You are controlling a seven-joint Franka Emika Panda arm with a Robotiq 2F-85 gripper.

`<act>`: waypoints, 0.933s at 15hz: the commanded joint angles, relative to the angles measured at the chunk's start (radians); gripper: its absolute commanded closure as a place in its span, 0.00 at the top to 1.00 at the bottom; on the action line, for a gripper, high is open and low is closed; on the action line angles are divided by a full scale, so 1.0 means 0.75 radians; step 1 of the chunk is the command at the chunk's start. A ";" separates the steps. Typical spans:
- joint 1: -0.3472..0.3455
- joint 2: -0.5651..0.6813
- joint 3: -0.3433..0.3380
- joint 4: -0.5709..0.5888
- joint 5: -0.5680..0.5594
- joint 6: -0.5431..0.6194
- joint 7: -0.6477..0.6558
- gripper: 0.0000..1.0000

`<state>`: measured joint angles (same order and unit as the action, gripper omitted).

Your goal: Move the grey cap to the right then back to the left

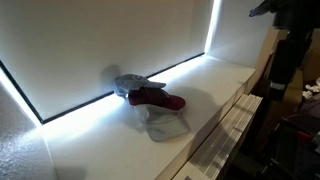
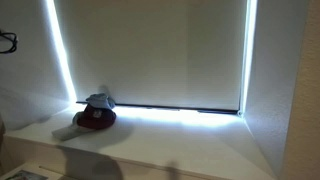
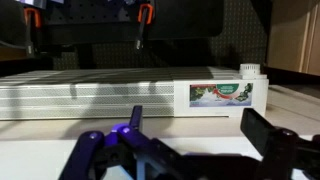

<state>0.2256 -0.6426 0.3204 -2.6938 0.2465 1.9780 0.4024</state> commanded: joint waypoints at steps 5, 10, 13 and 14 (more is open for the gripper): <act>0.002 0.000 -0.003 0.001 -0.002 -0.002 0.001 1.00; -0.069 0.035 0.008 0.120 -0.077 0.088 0.054 1.00; -0.166 0.179 0.014 0.334 -0.210 0.259 0.093 1.00; -0.202 0.239 0.034 0.401 -0.261 0.330 0.127 1.00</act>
<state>0.1518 -0.6023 0.3190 -2.5427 0.1324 2.1271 0.4544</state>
